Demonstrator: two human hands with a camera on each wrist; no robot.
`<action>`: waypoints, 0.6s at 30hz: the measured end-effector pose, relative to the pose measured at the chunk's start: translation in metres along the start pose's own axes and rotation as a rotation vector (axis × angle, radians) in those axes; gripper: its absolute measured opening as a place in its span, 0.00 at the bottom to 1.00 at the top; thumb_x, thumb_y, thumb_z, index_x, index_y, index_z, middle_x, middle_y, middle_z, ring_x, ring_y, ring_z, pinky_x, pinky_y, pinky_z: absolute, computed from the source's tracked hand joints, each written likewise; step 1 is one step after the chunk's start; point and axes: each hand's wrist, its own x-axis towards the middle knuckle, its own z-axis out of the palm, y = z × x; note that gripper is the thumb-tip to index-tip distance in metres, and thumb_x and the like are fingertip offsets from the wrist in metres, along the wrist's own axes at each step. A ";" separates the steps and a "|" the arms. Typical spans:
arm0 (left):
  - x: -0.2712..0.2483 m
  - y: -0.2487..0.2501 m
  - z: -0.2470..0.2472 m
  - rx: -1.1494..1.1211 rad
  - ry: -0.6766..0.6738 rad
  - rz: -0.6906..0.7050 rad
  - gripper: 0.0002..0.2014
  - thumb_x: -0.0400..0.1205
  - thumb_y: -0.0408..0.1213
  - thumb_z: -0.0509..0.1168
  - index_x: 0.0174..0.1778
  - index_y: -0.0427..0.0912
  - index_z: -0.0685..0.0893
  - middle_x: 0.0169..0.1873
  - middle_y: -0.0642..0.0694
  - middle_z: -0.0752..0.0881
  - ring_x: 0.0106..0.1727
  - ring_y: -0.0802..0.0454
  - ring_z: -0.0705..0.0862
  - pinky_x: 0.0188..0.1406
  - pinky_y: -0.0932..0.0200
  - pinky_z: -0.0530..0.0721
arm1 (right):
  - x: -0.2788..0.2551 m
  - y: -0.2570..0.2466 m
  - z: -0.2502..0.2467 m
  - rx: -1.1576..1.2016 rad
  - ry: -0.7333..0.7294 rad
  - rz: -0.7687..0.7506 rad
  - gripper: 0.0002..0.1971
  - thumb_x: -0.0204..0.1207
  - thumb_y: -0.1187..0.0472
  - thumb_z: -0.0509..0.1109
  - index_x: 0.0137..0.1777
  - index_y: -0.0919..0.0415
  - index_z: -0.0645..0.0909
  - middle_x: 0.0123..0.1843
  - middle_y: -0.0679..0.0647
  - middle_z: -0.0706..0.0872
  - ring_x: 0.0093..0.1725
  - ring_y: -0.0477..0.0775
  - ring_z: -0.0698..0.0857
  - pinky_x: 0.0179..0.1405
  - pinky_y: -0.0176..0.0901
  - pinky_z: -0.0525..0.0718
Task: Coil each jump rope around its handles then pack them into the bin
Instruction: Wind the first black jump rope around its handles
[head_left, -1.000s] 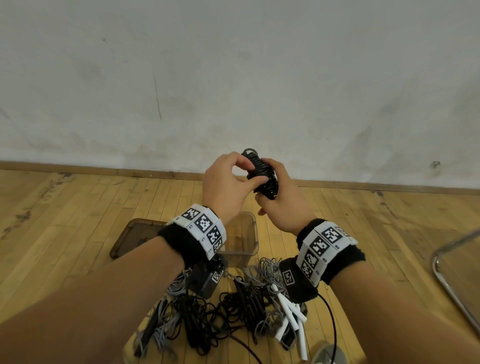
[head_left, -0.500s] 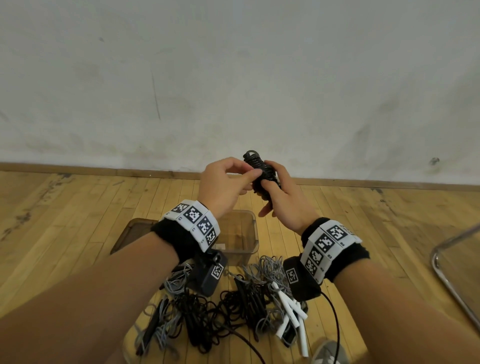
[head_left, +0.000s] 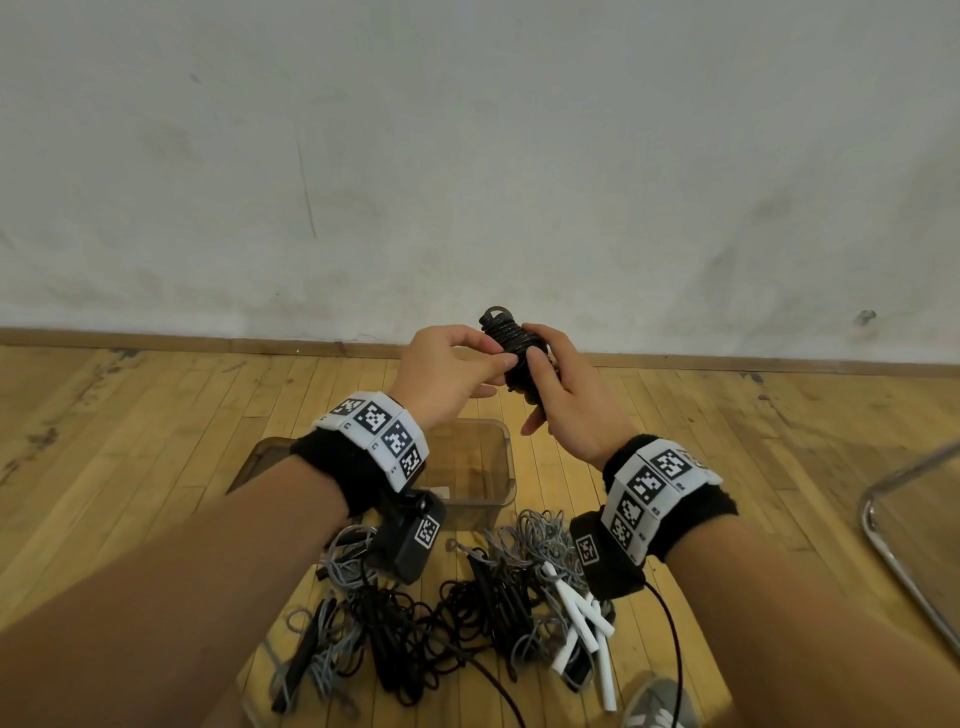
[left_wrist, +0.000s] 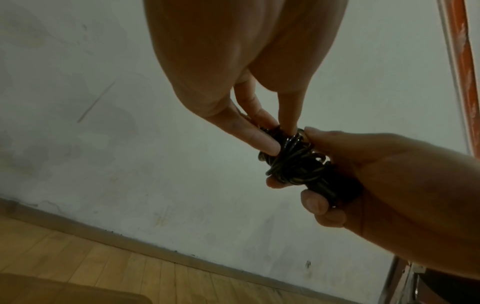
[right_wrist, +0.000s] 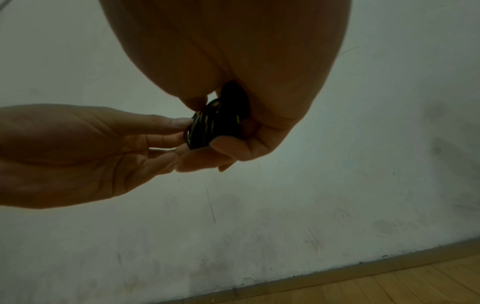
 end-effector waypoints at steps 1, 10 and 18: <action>0.001 0.000 0.000 0.034 -0.002 0.010 0.06 0.80 0.35 0.78 0.48 0.40 0.88 0.43 0.41 0.93 0.42 0.53 0.94 0.43 0.56 0.93 | 0.001 0.001 0.001 -0.010 0.005 -0.008 0.20 0.92 0.51 0.54 0.82 0.48 0.66 0.55 0.46 0.85 0.32 0.54 0.90 0.26 0.35 0.83; -0.002 -0.009 0.007 0.360 0.085 0.163 0.09 0.74 0.41 0.77 0.35 0.48 0.82 0.47 0.50 0.85 0.42 0.48 0.89 0.44 0.52 0.87 | -0.002 0.003 0.007 0.016 0.004 0.029 0.19 0.90 0.48 0.60 0.79 0.47 0.71 0.59 0.55 0.87 0.32 0.55 0.92 0.22 0.31 0.79; -0.002 0.000 0.010 0.277 0.075 0.229 0.08 0.80 0.38 0.75 0.38 0.51 0.83 0.51 0.58 0.79 0.37 0.59 0.84 0.37 0.75 0.78 | 0.000 -0.002 0.008 0.385 0.018 0.132 0.19 0.88 0.47 0.63 0.76 0.49 0.76 0.52 0.58 0.91 0.33 0.56 0.89 0.29 0.38 0.85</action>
